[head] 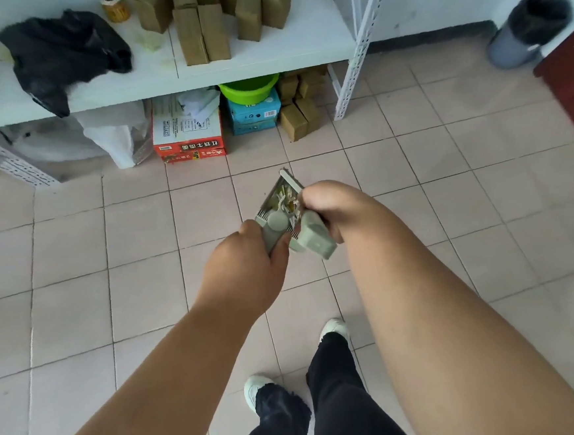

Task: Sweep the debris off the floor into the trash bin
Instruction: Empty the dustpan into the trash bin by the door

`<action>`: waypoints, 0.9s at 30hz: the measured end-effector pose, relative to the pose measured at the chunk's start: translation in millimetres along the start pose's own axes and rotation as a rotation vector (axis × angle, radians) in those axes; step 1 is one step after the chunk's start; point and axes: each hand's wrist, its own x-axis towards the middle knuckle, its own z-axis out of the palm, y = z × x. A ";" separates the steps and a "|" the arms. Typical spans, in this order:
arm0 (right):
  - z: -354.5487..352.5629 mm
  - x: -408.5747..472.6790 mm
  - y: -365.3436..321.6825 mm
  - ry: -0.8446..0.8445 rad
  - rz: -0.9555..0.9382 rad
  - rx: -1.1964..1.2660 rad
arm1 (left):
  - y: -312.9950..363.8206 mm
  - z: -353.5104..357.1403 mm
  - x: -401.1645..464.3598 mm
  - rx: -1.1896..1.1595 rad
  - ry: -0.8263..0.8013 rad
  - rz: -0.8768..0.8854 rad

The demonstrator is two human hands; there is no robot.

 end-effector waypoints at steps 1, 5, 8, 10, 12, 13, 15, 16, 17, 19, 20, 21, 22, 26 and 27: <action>-10.5 1.2 -1.3 0.010 -0.012 -0.005 | 8.2 2.4 3.3 0.007 0.002 0.013; -62.7 0.9 -4.8 0.009 -0.017 0.035 | 52.7 15.6 21.9 0.022 -0.022 0.048; -102.9 2.4 -9.1 0.014 -0.012 0.103 | 90.1 26.7 35.8 0.019 -0.048 0.049; -131.2 4.9 -13.3 0.037 -0.025 0.127 | 118.0 35.1 45.9 0.017 -0.067 0.043; -154.4 5.4 -17.5 0.077 -0.036 0.117 | 143.0 43.2 55.2 0.019 -0.081 0.033; -167.3 5.7 -20.3 0.091 -0.038 0.107 | 155.4 47.9 60.4 0.019 -0.085 0.032; -194.9 7.1 -28.0 0.128 -0.058 0.098 | 180.5 57.0 73.2 0.011 -0.084 0.038; -206.1 7.9 -31.3 0.151 -0.075 0.103 | 190.5 60.3 78.6 0.007 -0.080 0.043; -220.8 8.7 -35.2 0.173 -0.094 0.110 | 203.2 64.0 85.9 0.001 -0.075 0.052; -247.9 9.9 -43.2 0.202 -0.113 0.132 | 226.4 71.0 100.5 -0.024 -0.066 0.077; -260.9 9.2 -48.1 0.212 -0.122 0.138 | 237.9 74.4 108.9 -0.034 -0.058 0.092; -272.3 8.5 -52.5 0.217 -0.135 0.138 | 247.0 77.1 116.2 -0.037 -0.047 0.107; -286.0 7.8 -58.5 0.221 -0.148 0.140 | 258.1 80.4 125.8 -0.037 -0.037 0.123; -335.9 7.9 -86.4 0.211 -0.186 0.161 | 297.9 91.5 167.4 -0.044 -0.016 0.188; -347.4 9.8 -95.9 0.222 -0.189 0.164 | 308.4 93.2 180.1 -0.049 -0.015 0.200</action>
